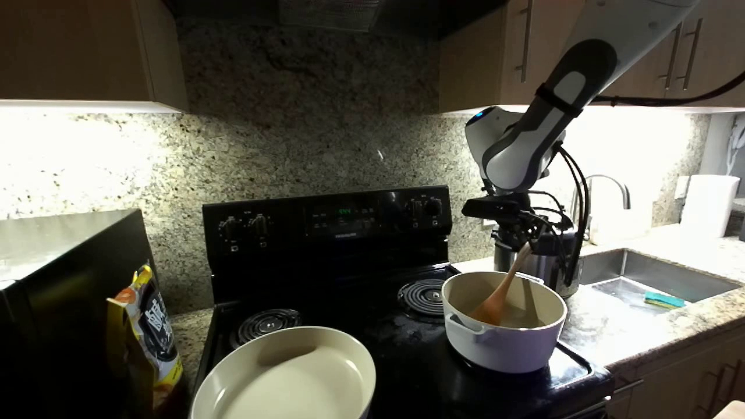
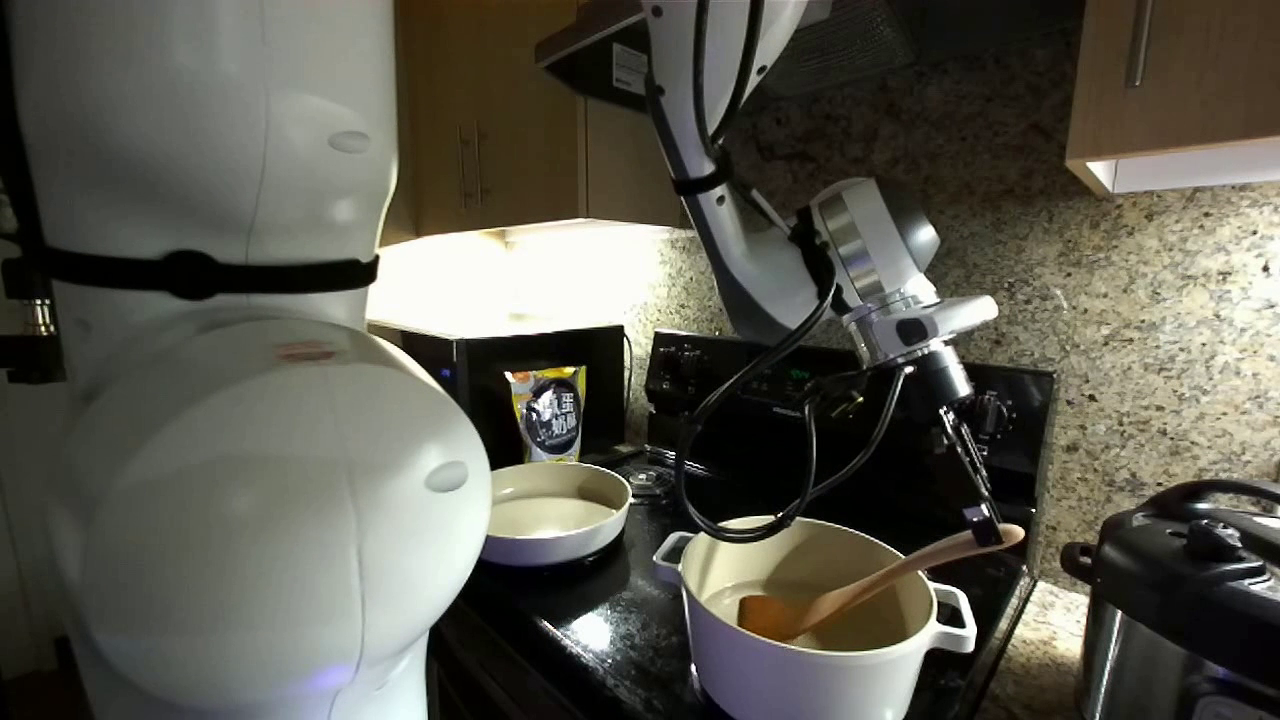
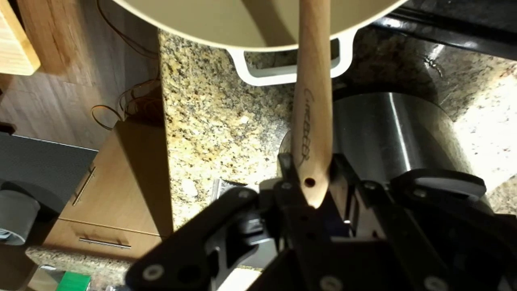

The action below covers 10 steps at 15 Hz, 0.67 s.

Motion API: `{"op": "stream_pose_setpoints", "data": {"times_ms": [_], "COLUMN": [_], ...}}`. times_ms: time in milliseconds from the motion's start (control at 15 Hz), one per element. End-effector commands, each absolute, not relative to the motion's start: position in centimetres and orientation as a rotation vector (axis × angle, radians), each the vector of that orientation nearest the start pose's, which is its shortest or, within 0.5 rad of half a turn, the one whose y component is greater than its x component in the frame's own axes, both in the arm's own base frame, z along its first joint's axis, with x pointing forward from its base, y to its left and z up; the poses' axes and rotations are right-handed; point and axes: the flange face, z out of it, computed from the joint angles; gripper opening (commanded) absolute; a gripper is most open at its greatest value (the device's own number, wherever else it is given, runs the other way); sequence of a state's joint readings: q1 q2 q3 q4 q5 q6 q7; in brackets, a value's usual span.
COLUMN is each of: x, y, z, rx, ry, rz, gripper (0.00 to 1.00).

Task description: Use the wooden spoon to stir the water in the white pot

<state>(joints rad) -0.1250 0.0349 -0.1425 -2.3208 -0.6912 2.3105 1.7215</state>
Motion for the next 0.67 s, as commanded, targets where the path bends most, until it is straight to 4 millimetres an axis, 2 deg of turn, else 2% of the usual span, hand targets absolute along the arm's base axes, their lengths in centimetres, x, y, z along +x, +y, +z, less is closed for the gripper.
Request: {"op": "stream_pose_setpoints", "data": {"times_ms": [0, 400, 600], "x": [48.5, 47.1, 46.2], "y": [-15.7, -17.8, -18.3], "z": [33.0, 32.8, 32.3], "rx": [-2.451, -2.394, -2.419], "ry": [2.41, 2.482, 2.486], "rz": [-0.534, -0.533, -0.519], "gripper": [0.1, 0.1, 0.1]}}
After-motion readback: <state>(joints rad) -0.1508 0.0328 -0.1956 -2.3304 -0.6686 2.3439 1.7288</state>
